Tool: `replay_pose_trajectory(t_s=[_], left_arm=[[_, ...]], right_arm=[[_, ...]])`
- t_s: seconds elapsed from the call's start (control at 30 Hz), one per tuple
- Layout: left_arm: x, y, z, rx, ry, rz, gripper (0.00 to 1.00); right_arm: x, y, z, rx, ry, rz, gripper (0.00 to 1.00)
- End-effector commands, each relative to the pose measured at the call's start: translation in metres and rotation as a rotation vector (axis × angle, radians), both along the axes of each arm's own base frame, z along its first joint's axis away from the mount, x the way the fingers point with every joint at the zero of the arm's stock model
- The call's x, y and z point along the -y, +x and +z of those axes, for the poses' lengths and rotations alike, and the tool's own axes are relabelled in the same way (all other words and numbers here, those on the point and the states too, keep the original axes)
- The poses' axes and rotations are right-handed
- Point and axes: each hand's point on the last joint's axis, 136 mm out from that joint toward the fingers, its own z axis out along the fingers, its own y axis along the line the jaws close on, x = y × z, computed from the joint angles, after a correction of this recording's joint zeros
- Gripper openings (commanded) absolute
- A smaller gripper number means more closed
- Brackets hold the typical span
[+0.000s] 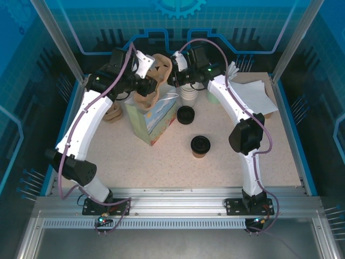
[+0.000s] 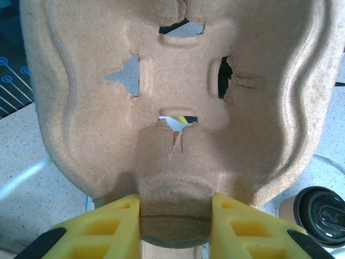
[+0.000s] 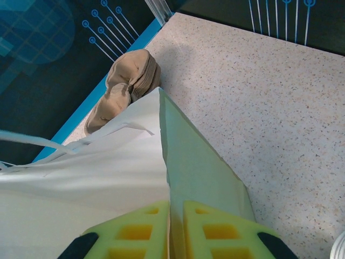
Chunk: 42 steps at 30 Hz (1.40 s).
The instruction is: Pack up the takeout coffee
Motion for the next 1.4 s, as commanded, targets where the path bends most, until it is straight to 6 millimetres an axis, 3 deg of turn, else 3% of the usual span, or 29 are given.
replay_pose_trajectory(t_s=[0.0, 0.6, 1.37], left_arm=[[-0.003, -0.002, -0.002, 0.012, 0.04, -0.004, 0.31], [-0.009, 0.018, -0.03, -0.032, 0.077, 0.017, 0.31], [-0.021, 0.012, -0.054, -0.11, 0.116, 0.044, 0.31]], right_arm=[[0.003, 0.003, 0.004, -0.007, 0.009, -0.007, 0.15], [0.004, 0.001, 0.004, -0.007, -0.001, -0.007, 0.14], [0.005, 0.004, 0.003, -0.016, 0.003, -0.029, 0.13]])
